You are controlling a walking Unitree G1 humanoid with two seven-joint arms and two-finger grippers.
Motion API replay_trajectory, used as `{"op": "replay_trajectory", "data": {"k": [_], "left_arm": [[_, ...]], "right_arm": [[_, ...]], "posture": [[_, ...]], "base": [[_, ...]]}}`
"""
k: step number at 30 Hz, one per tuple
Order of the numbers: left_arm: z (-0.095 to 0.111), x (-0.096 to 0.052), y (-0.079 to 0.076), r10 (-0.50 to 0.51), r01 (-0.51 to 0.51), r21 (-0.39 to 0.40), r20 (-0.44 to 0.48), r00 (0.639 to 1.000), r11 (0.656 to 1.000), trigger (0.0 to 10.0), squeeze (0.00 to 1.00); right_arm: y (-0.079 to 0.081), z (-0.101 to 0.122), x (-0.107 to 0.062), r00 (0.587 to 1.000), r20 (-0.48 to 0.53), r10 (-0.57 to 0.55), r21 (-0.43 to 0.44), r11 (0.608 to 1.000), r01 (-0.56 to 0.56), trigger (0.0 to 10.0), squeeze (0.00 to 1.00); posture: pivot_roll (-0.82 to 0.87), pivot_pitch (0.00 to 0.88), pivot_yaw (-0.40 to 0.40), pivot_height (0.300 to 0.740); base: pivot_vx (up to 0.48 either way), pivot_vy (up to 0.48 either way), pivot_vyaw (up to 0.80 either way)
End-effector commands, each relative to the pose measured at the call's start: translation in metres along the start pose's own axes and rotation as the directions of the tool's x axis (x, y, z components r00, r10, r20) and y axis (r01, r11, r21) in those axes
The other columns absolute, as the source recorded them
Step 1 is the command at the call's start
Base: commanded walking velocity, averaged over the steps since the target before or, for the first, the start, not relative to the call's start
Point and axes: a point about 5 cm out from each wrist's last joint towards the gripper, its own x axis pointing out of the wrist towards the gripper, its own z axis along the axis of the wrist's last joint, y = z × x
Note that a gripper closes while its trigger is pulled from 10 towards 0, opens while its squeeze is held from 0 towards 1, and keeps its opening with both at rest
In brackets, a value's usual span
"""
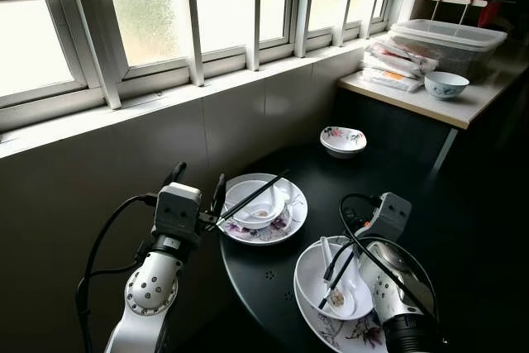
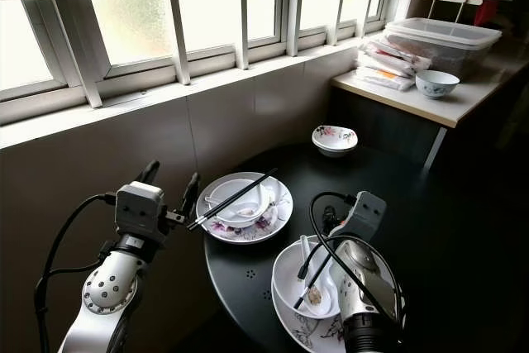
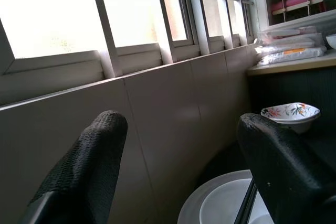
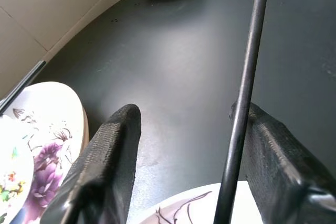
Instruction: Kitchen organization
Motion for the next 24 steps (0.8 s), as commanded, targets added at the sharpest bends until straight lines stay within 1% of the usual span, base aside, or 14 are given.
{"op": "replay_trajectory", "data": {"k": [1, 3, 4, 6, 7, 8, 9, 10, 13, 17, 19, 21, 22, 24], "left_arm": [[-0.004, 0.0, 0.001, 0.001, 0.0, 0.016, -0.03, 1.0, 1.0, 10.0, 0.0], [-0.004, 0.0, 0.001, 0.0, 0.0, 0.017, -0.032, 1.0, 1.0, 10.0, 0.0], [-0.005, 0.0, 0.001, 0.0, 0.001, 0.017, -0.033, 0.999, 1.0, 10.0, 0.0], [-0.005, 0.0, 0.001, -0.001, 0.002, 0.019, -0.038, 0.999, 1.0, 10.0, 0.0], [-0.006, 0.0, 0.001, -0.002, 0.003, 0.02, -0.04, 0.999, 1.0, 10.0, 0.0], [-0.006, 0.0, 0.001, -0.002, 0.003, 0.02, -0.04, 0.999, 1.0, 10.0, 0.0], [-0.007, 0.0, 0.0, -0.004, 0.005, 0.02, -0.044, 0.999, 1.0, 10.0, 0.0], [-0.007, 0.0, -0.001, -0.007, 0.008, 0.02, -0.047, 0.999, 1.0, 10.0, 0.0], [-0.007, 0.0, -0.001, -0.009, 0.01, 0.021, -0.049, 0.999, 1.0, 10.0, 0.0], [-0.008, 0.0, 0.0, -0.006, 0.008, 0.025, -0.053, 0.999, 1.0, 10.0, 0.0], [-0.008, 0.0, 0.0, -0.004, 0.005, 0.026, -0.054, 0.999, 1.0, 10.0, 0.0], [-0.008, 0.0, 0.0, -0.004, 0.005, 0.026, -0.054, 0.999, 1.0, 10.0, 0.0], [-0.009, -0.001, 0.0, -0.005, 0.006, 0.025, -0.055, 0.998, 1.0, 10.0, 0.0], [-0.009, 0.0, 0.0, -0.007, 0.008, 0.023, -0.056, 0.998, 1.0, 10.0, 0.0]], "right_arm": [[0.003, -0.001, 0.002, 1.0, -0.026, 0.015, 0.047, 0.999, -0.013, 3.9, 0.0], [0.003, -0.001, 0.002, 0.999, -0.029, 0.018, 0.063, 0.998, -0.016, 3.9, 0.0], [0.004, -0.001, 0.001, 0.999, -0.03, 0.025, 0.077, 0.997, -0.023, 0.0, 0.0], [0.007, -0.004, 0.0, 0.997, -0.055, 0.048, 0.116, 0.992, -0.041, 0.0, 0.0], [0.01, -0.008, 0.0, 0.994, -0.086, 0.072, 0.15, 0.987, -0.058, 0.0, 0.0], [0.01, -0.008, 0.0, 0.994, -0.086, 0.072, 0.15, 0.987, -0.058, 0.0, 0.0], [0.018, -0.013, -0.002, 0.983, -0.125, 0.137, 0.191, 0.975, -0.112, 0.0, 0.0], [0.022, -0.015, -0.004, 0.978, -0.131, 0.163, 0.202, 0.97, -0.135, 0.0, 0.0], [0.026, -0.014, -0.005, 0.976, -0.125, 0.181, 0.211, 0.966, -0.152, 0.0, 0.0], [0.031, -0.005, -0.006, 0.973, -0.068, 0.22, 0.216, 0.956, -0.201, 0.0, 0.0], [0.035, 0.007, -0.007, 0.971, -0.008, 0.241, 0.201, 0.951, -0.234, 0.0, 0.0], [0.035, 0.009, -0.008, 0.97, 0.003, 0.243, 0.196, 0.951, -0.239, 0.0, 0.0], [0.036, 0.017, -0.008, 0.97, 0.043, 0.241, 0.166, 0.955, -0.245, 0.0, 0.0], [0.036, 0.024, -0.008, 0.97, 0.074, 0.231, 0.145, 0.96, -0.239, 0.0, 0.0]], "posture": [[0.03, 0.0, -0.035, 0.74], [0.03, 0.0, -0.034, 0.74], [0.03, 0.0, -0.034, 0.74], [0.03, 0.0, -0.032, 0.74], [0.03, 0.0, -0.032, 0.74], [0.03, 0.0, -0.032, 0.74], [0.03, 0.0, -0.031, 0.74], [0.03, 0.0, -0.03, 0.74], [0.03, 0.0, -0.03, 0.74], [0.03, 0.0, -0.031, 0.74], [0.03, 0.0, -0.031, 0.74], [0.03, 0.0, -0.031, 0.74], [0.03, 0.0, -0.03, 0.74], [0.03, 0.0, -0.03, 0.74]], "base": [[0.0, 0.0, 0.0], [0.0, 0.0, 0.0], [0.0, 0.0, 0.0], [0.0, 0.0, 0.0], [0.0, 0.0, 0.0], [0.0, 0.0, 0.0], [0.0, 0.0, 0.0], [0.0, 0.0, 0.0], [0.0, 0.0, 0.0], [0.0, 0.0, 0.0], [0.0, 0.0, 0.0], [0.0, 0.0, 0.0], [0.0, 0.0, 0.0], [0.0, 0.0, 0.0]]}}
